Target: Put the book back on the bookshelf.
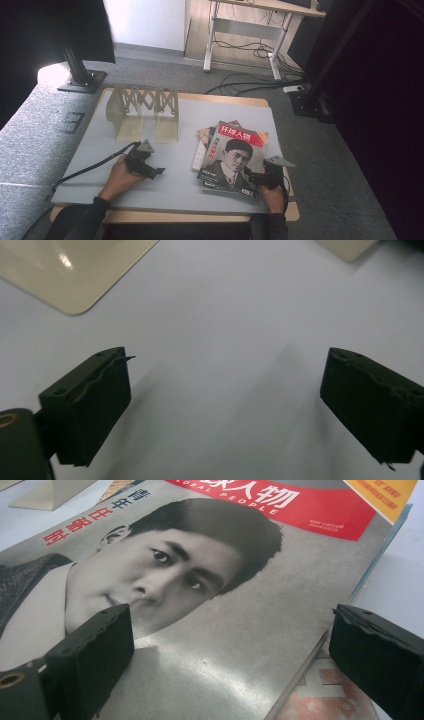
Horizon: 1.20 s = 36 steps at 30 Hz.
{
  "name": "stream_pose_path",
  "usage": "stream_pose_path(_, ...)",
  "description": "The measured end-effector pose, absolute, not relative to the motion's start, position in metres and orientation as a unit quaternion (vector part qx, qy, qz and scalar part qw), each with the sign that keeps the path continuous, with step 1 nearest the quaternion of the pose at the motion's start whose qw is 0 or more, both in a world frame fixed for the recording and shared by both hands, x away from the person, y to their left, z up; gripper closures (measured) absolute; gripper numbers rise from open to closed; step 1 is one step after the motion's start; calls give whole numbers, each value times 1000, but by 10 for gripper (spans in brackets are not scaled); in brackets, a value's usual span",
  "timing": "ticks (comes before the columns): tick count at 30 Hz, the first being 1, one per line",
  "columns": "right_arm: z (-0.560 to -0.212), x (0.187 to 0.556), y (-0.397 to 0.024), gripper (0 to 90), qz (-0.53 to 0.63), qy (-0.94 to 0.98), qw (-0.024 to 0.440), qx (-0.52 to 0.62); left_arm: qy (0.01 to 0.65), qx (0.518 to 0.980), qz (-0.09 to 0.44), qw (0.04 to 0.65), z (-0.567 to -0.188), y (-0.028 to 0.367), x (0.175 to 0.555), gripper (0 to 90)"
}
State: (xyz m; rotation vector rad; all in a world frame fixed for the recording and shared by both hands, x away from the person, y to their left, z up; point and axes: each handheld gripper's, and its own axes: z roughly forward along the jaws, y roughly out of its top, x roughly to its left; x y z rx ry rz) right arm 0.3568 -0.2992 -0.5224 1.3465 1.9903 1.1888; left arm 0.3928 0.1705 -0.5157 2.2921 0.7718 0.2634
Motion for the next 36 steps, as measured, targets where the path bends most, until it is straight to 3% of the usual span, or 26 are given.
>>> stream_pose_path(6,-518,354,-301,64,425,726,244,482,271,884,68,374,-507,158,389,140)
stream_pose_path(16,-513,351,-305,83,424,721,257,484,232,891,48,388,-502,132,384,176)
stream_pose_path(21,-512,349,-307,91,425,719,262,483,219,892,42,393,-499,120,382,246)
stream_pose_path(24,-511,348,-308,95,423,721,262,482,220,878,9,424,-498,119,384,308)
stream_pose_path(27,-511,347,-309,100,426,718,262,484,214,880,10,423,-494,115,385,378)
stream_pose_path(36,-510,347,-308,104,423,721,264,482,176,896,24,407,-490,86,382,431)
